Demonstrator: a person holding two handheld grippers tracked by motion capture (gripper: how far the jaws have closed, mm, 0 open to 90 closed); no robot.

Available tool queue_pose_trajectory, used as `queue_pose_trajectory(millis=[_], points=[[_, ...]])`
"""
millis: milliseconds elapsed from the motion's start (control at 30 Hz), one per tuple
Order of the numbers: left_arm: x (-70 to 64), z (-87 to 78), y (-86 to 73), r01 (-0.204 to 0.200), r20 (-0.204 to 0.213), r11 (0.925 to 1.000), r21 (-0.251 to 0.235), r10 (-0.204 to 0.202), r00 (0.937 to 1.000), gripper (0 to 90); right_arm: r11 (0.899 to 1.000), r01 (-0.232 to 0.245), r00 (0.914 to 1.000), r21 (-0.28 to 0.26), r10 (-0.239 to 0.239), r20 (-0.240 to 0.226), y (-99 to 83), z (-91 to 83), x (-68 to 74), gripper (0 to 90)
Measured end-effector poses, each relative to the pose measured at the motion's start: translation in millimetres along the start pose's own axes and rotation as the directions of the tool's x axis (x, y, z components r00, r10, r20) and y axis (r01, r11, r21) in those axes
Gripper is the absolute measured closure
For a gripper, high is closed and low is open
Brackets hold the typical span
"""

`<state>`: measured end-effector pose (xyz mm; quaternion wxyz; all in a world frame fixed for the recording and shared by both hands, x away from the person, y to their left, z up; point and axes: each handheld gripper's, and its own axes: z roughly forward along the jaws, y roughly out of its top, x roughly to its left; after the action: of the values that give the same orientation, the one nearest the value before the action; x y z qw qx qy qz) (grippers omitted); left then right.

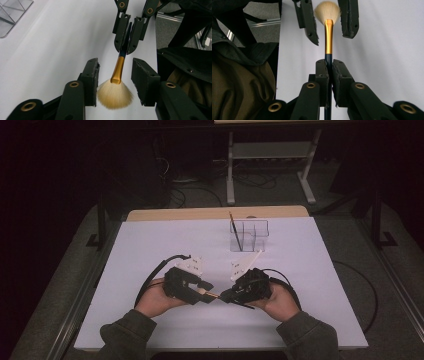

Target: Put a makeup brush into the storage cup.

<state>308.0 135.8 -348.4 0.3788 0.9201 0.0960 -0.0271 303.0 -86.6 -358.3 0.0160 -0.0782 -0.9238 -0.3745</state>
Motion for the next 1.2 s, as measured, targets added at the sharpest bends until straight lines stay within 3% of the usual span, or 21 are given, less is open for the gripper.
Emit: queue_pose_trajectory(millis=[500, 767, 1033, 1200], points=[[3.3, -3.6, -0.5, 0.004, 0.024, 0.9999, -0.009, -0.004, 0.9997, 71.7, 1.0, 0.017, 0.9998, -0.003, -0.017, 0.008, 1.1, -0.7, 0.9, 83.0], [4.8, -5.3, -0.4, -0.003, 0.059, 0.9999, -0.015, 0.004, 0.9983, 78.3, 1.0, 0.03, 0.9996, 0.002, -0.03, 0.003, 1.3, 1.3, 1.0, 83.0], [4.7, -6.4, 2.2, -0.009, 0.08, 1.0, 0.0, 0.009, 0.9967, 81.2, 0.998, 0.058, 0.9983, 0.01, -0.058, 0.009, 1.8, 3.5, 2.7, 82.8], [1.5, -8.9, 7.5, -0.036, 0.074, 0.9991, 0.022, 0.034, 0.9967, 81.7, 0.998, 0.063, 0.998, 0.005, -0.063, 0.005, 1.6, 1.2, 3.2, 79.6]])
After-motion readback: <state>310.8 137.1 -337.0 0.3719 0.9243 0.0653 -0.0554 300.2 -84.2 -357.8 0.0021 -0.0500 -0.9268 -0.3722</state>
